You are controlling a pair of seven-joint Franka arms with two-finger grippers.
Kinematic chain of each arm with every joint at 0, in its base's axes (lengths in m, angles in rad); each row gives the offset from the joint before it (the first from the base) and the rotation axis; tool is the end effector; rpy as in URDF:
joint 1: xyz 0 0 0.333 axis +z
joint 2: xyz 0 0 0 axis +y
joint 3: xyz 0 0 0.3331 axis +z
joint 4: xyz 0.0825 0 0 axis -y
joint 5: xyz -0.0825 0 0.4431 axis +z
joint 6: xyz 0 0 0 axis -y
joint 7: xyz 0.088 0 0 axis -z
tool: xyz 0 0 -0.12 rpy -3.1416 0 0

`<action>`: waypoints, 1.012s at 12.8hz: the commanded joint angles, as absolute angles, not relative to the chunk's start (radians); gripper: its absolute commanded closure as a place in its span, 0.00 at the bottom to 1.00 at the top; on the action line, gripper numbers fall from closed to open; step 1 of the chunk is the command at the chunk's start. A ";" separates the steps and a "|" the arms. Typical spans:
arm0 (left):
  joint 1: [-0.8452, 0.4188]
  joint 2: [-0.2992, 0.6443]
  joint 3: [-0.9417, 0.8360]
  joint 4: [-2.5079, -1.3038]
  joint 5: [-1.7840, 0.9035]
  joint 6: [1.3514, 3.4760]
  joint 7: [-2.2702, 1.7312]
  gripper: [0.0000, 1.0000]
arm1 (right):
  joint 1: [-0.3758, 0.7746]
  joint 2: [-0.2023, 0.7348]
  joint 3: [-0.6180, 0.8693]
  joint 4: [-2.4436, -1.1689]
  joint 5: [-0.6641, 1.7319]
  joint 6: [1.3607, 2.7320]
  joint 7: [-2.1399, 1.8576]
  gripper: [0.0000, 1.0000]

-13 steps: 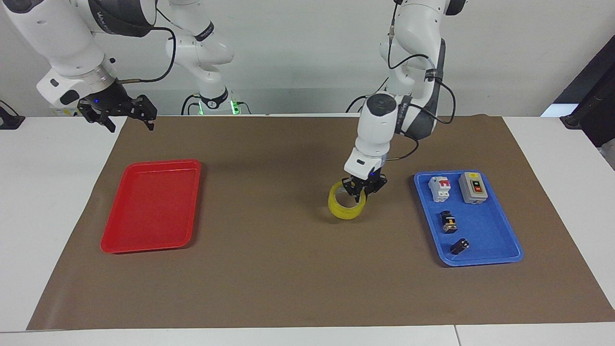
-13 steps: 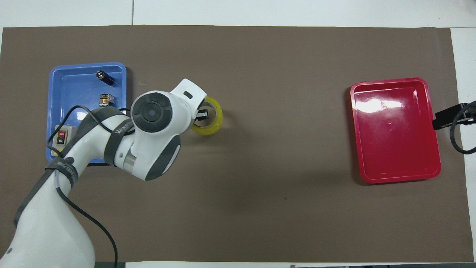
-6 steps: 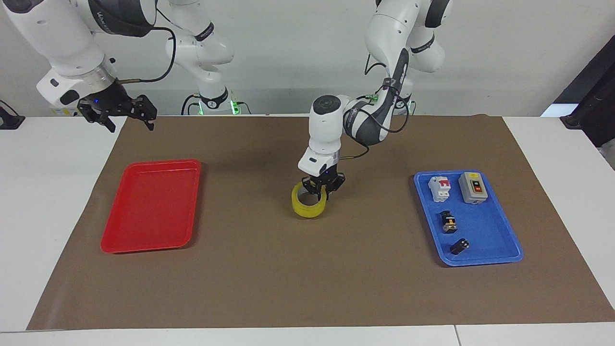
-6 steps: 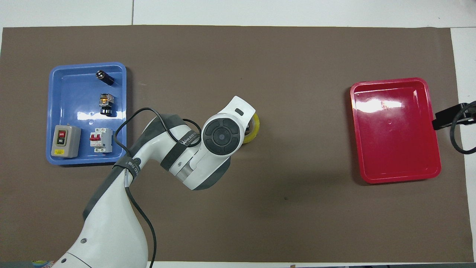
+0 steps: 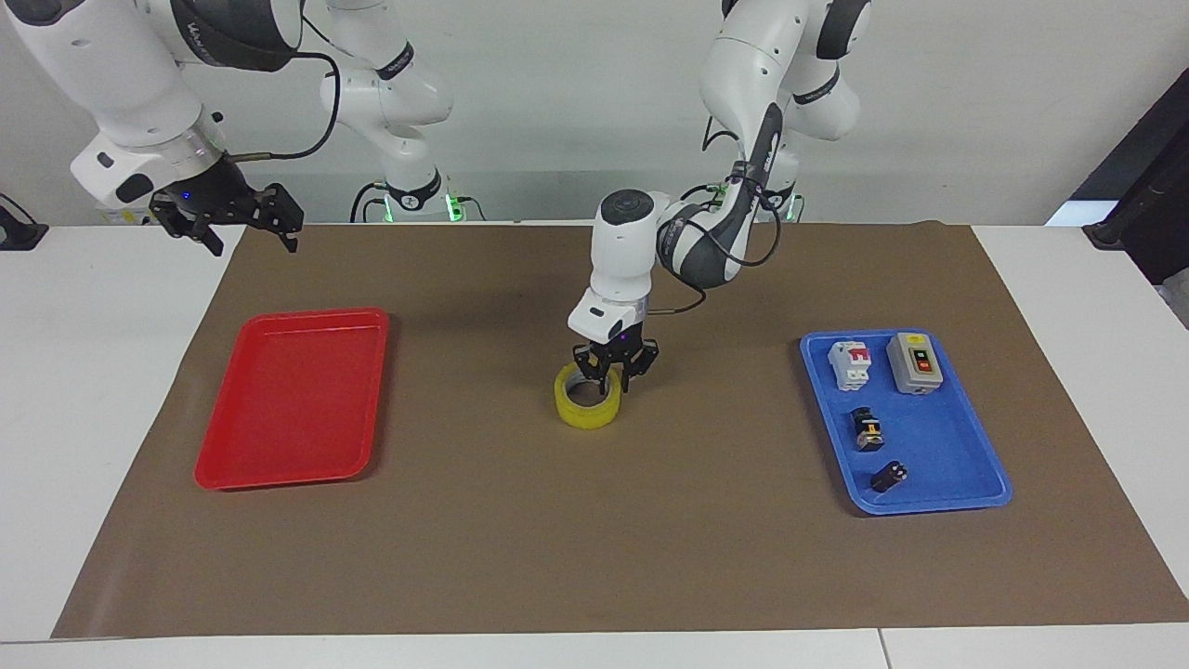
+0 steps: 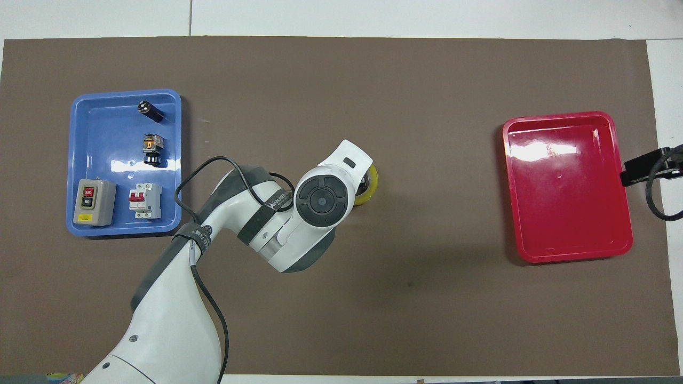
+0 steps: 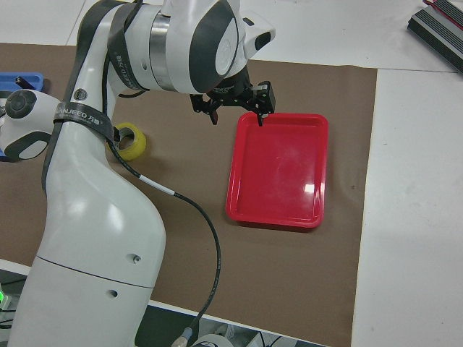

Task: Place and move tape with both arms
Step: 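Set the tape down while the right gripper reaches toward it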

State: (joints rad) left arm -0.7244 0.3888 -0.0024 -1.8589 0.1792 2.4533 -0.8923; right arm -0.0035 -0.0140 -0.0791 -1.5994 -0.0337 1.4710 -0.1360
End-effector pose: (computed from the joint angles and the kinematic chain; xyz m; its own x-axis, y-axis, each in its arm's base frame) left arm 0.5319 -0.4709 0.2973 0.9722 0.0455 0.2296 0.0313 -0.9974 0.0649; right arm 0.5934 -0.0538 0.6140 0.9918 0.0507 -0.1175 0.0530 -0.9985 0.0168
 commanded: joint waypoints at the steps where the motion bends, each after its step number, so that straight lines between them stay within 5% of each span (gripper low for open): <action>1: -0.729 0.280 0.009 -1.903 0.199 2.383 -0.910 0.02 | -0.009 -0.035 -0.077 -1.626 -0.026 1.482 -0.160 0.00; 7: -0.553 0.028 0.011 -1.936 0.187 2.016 -0.641 0.00 | 0.093 -0.034 -0.060 -1.680 0.032 1.611 -0.108 0.00; 13: -0.254 -0.052 0.023 -1.812 -0.026 1.763 -0.214 0.00 | 0.452 0.222 -0.060 -1.683 0.043 1.966 0.357 0.00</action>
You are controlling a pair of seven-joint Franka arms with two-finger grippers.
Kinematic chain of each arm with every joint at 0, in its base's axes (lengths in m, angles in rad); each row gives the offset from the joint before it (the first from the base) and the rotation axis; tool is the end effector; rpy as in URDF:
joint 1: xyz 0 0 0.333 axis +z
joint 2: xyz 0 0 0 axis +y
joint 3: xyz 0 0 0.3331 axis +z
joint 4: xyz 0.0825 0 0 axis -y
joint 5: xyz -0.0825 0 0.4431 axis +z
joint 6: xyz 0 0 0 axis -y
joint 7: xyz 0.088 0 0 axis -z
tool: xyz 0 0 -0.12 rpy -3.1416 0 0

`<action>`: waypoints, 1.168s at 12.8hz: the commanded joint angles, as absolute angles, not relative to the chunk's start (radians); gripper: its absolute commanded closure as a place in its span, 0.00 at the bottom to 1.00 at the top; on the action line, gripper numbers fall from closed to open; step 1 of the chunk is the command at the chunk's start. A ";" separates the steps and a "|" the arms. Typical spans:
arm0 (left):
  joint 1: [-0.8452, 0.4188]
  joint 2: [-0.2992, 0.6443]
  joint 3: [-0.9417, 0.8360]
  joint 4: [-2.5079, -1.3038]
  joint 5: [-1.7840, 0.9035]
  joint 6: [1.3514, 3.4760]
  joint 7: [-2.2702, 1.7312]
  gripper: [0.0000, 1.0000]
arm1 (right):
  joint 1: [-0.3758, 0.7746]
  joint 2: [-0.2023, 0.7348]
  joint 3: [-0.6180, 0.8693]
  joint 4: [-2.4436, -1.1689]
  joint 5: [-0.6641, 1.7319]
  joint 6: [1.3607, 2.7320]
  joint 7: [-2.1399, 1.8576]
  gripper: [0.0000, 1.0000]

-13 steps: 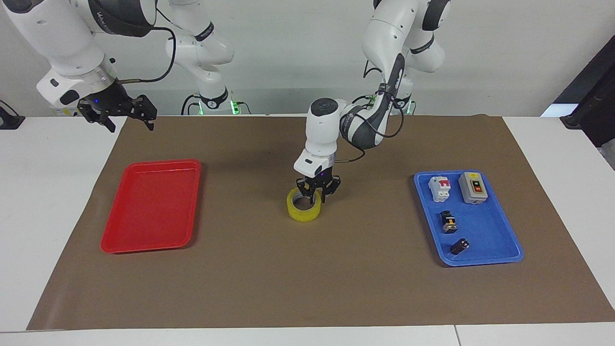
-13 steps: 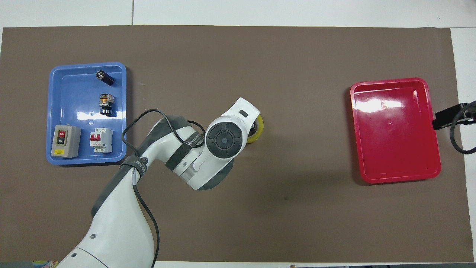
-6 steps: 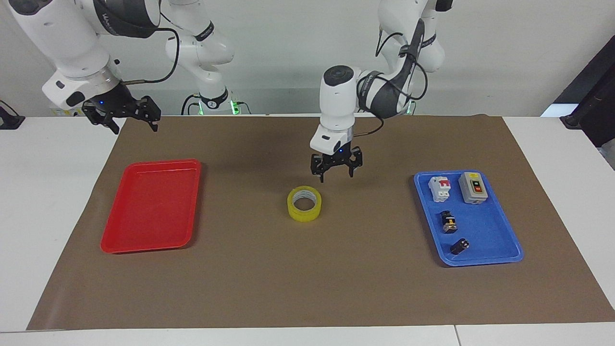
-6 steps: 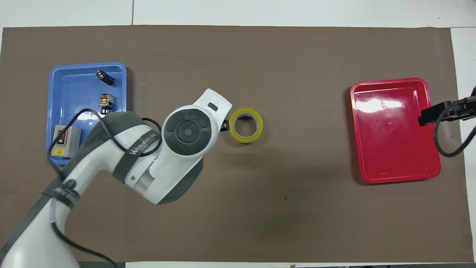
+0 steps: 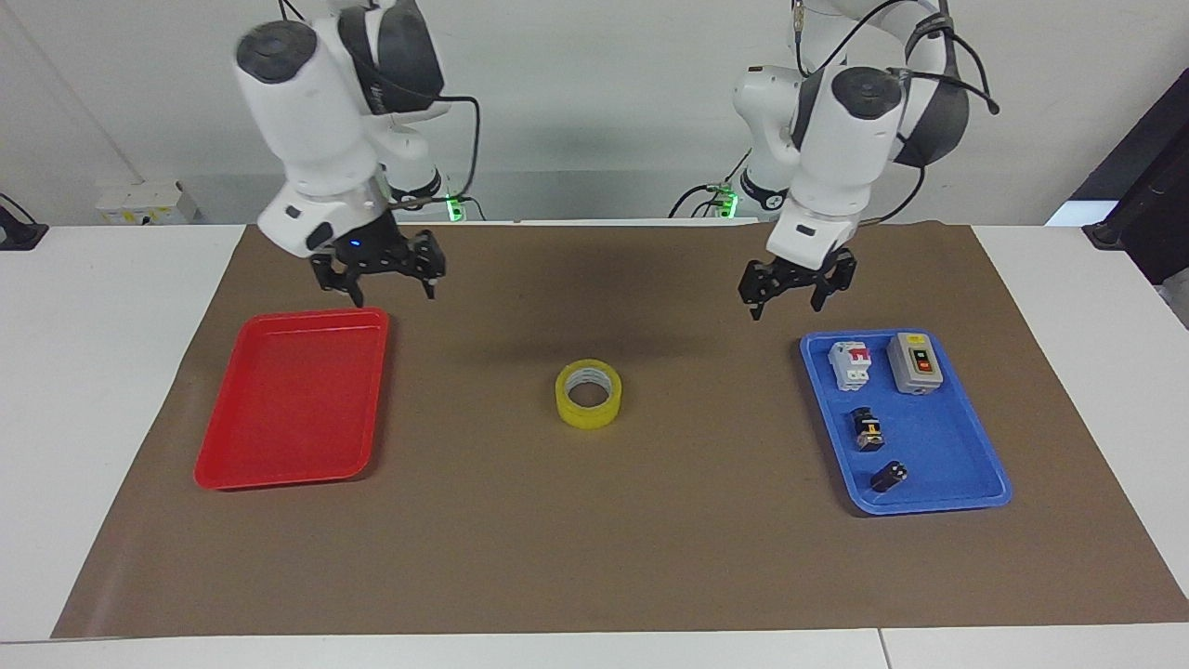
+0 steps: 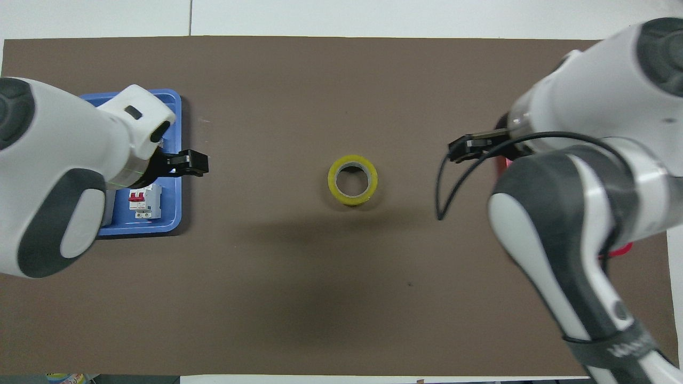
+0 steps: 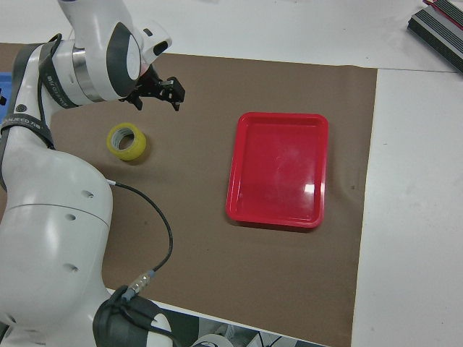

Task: Place and move tape with both arms
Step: 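Set the tape down while the right gripper reaches toward it, then grasp the tape with the right gripper while the left gripper withdraws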

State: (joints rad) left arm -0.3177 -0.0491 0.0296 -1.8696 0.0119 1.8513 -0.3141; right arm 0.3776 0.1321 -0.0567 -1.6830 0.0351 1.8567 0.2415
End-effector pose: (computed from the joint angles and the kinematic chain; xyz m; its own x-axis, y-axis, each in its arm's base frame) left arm 0.5828 -0.1713 0.5229 0.9992 0.0229 0.0324 0.0229 -0.9997 -0.0001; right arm 0.6328 0.2154 0.5091 0.9970 0.0701 0.0341 0.0714 -0.9968 -0.0358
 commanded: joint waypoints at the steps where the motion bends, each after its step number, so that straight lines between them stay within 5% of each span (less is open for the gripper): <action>1: -0.212 -0.048 0.023 -1.777 -0.026 1.734 -0.160 0.00 | 0.475 0.265 -0.060 -1.687 0.043 2.024 0.392 0.00; 4: -0.114 -0.038 0.025 -1.665 -0.049 1.631 -0.020 0.00 | 0.546 0.398 -0.061 -1.686 0.041 2.159 0.420 0.00; 7: -0.083 -0.028 0.029 -1.586 -0.049 1.565 0.029 0.00 | 0.545 0.413 -0.060 -1.739 0.040 2.227 0.417 0.06; 11: -0.061 0.009 0.029 -1.503 -0.043 1.477 0.043 0.00 | 0.552 0.384 -0.058 -1.864 0.043 2.307 0.417 0.51; 14: -0.028 -0.021 0.028 -1.557 -0.049 1.479 0.077 0.00 | 0.551 0.377 -0.052 -1.881 0.044 2.307 0.417 0.99; 15: -0.023 -0.035 0.028 -1.578 -0.049 1.480 0.080 0.00 | 0.551 0.377 -0.052 -1.872 0.044 2.290 0.419 1.00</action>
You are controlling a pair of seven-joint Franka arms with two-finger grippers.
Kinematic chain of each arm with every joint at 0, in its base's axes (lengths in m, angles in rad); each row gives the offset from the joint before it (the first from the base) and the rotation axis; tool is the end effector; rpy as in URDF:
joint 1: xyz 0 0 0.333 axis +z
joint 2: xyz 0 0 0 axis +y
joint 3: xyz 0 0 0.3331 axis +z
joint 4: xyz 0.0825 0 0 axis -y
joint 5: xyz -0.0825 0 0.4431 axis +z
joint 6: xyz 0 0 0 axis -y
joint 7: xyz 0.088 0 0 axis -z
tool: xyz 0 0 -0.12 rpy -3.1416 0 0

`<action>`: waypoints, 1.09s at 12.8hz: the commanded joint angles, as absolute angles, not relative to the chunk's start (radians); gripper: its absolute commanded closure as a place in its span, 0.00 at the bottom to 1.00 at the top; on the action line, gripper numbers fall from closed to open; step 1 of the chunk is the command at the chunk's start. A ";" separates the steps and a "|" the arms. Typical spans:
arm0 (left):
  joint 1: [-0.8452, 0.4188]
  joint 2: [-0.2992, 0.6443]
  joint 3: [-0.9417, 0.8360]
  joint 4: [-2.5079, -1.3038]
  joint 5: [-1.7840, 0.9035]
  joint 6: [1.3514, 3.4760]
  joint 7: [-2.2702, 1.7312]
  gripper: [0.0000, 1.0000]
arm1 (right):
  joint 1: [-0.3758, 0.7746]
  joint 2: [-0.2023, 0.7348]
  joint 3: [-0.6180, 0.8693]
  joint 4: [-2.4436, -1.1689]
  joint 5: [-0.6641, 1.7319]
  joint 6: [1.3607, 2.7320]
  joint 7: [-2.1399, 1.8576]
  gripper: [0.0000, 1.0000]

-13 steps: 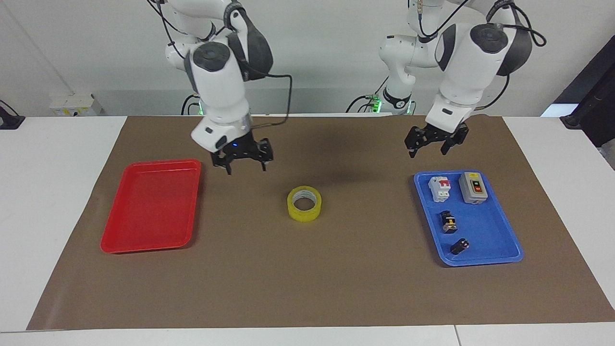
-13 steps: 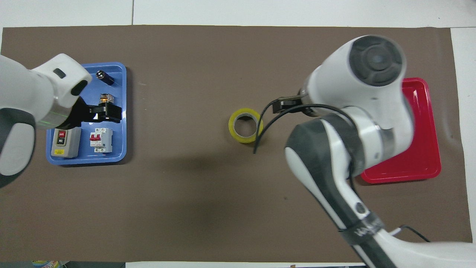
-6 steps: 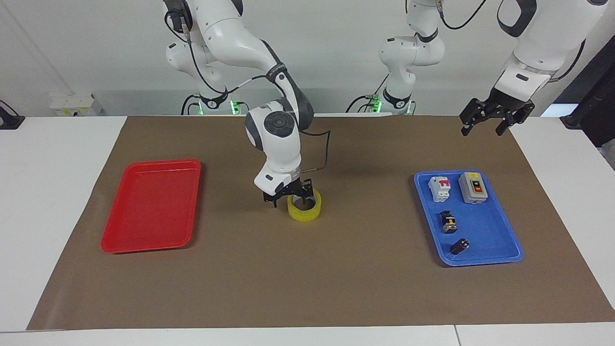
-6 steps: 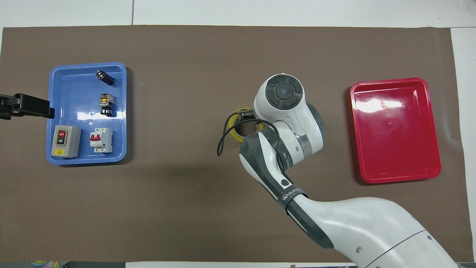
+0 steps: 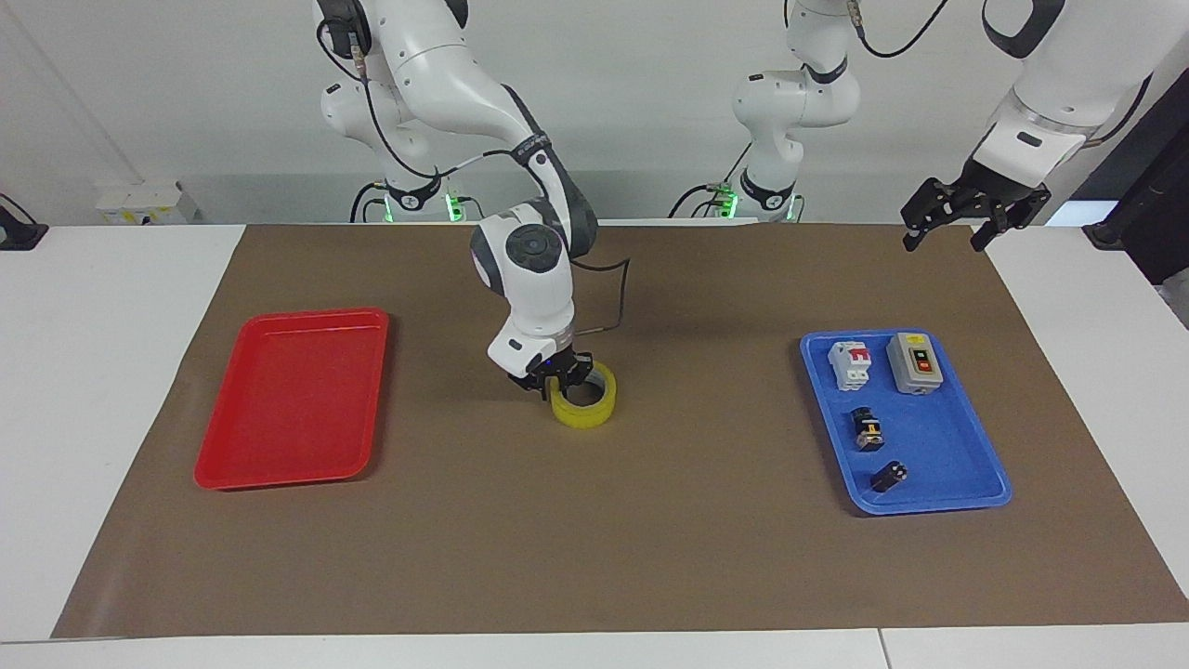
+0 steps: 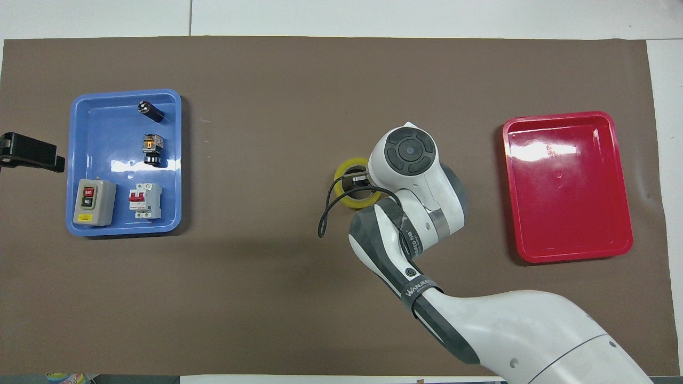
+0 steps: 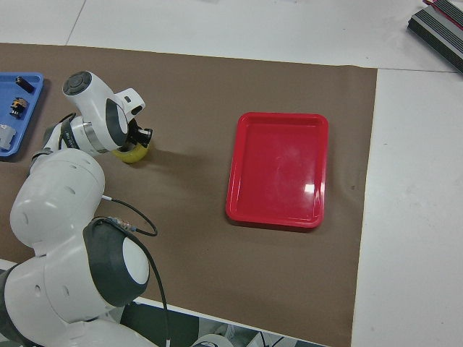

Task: Place and move tape with both arms
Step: 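Carry the tape with the right gripper and lower it into the red tray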

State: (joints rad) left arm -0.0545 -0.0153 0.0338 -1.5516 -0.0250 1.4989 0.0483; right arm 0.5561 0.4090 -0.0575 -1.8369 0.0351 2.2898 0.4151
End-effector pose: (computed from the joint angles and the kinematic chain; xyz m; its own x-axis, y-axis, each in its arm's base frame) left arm 0.6006 -0.0154 0.6419 0.9968 -0.0707 -0.0361 -0.0698 -0.9972 0.0273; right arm 0.6122 0.3370 0.2777 0.9971 0.0657 0.0391 0.0666 -0.9975 -0.0222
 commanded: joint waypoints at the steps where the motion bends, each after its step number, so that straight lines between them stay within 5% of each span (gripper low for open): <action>1: -0.023 -0.037 0.026 -1.585 -0.049 1.477 0.078 0.00 | 0.548 0.377 -0.054 -1.847 0.029 2.245 0.411 1.00; 3: -0.026 -0.044 0.025 -1.598 -0.049 1.488 0.081 0.00 | 0.482 0.376 -0.061 -1.769 -0.003 2.133 0.324 1.00; 8: -0.034 -0.043 0.023 -1.597 -0.048 1.502 0.081 0.00 | 0.186 0.246 -0.060 -1.805 -0.003 2.007 -0.097 1.00; 14: -0.034 -0.044 0.023 -1.601 -0.041 1.496 0.119 0.00 | -0.138 0.206 -0.061 -1.925 -0.003 2.042 -0.575 1.00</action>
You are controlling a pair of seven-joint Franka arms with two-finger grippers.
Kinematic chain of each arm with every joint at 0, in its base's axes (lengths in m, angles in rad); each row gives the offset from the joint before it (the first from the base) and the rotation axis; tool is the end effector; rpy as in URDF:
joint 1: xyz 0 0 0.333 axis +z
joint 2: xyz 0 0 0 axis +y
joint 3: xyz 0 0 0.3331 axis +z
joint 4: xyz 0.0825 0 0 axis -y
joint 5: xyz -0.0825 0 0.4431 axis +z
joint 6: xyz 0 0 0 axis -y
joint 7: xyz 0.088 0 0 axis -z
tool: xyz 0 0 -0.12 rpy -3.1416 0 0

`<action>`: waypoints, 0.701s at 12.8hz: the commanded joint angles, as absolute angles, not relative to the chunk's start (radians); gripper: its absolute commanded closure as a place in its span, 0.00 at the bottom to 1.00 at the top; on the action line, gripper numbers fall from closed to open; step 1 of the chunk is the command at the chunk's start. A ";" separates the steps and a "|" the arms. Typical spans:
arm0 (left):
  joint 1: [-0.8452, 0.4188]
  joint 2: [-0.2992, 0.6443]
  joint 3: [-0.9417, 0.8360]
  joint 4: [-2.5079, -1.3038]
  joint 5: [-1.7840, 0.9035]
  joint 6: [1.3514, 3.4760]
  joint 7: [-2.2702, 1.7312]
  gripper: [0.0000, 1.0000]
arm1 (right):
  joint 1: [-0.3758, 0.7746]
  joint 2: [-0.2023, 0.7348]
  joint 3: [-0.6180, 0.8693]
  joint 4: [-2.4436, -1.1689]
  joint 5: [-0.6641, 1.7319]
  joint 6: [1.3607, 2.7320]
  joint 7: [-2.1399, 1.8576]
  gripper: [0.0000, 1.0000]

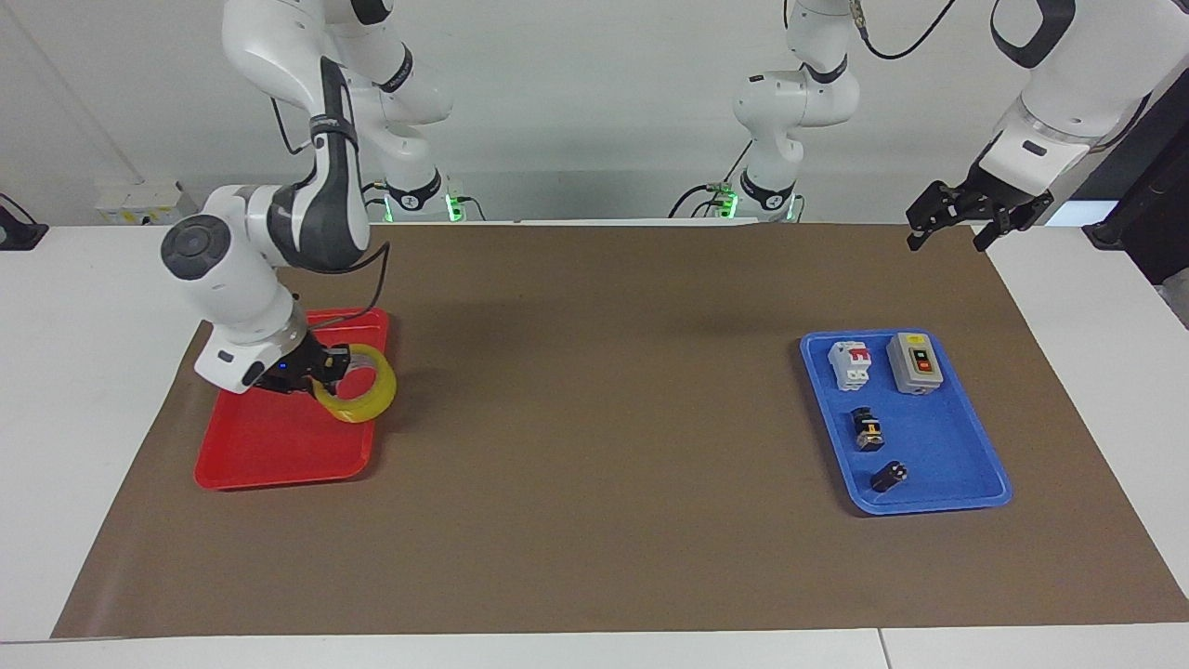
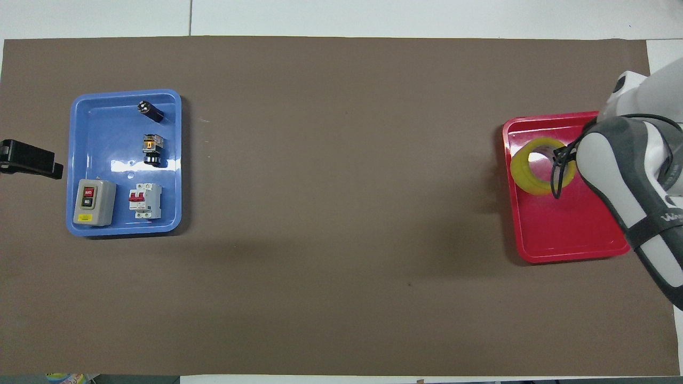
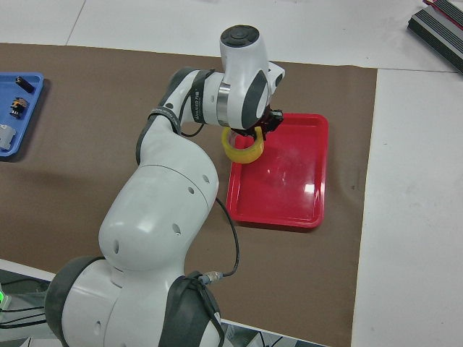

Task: Place and move tape with both arms
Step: 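Carry the tape with the right gripper and lower it into the red tray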

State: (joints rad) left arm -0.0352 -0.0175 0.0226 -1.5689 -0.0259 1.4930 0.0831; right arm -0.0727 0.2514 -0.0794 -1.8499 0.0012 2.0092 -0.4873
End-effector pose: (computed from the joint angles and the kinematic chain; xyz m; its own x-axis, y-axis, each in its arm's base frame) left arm 0.5988 -0.0107 0.6337 0.9937 -0.0975 -0.0560 -0.0959 -0.9949 0.0310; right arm 0.6559 -0.0984 0.3550 0.9398 0.3297 -0.0893 0.3287 -0.9441 -0.0262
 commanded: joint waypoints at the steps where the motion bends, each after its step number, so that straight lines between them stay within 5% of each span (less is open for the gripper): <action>1: -0.034 -0.044 0.023 -1.603 -0.041 1.502 0.123 0.00 | -0.176 0.198 -0.061 -1.962 -0.003 2.090 -0.625 1.00; 9: -0.034 -0.044 0.021 -1.603 -0.015 1.502 0.114 0.00 | -0.201 0.199 -0.060 -2.108 0.003 2.296 -0.589 1.00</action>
State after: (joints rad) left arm -0.0352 -0.0175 0.0226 -1.5719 -0.0253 1.4930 0.1064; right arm -0.1976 0.2261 -0.0659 -2.0784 0.0014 2.2815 -0.6152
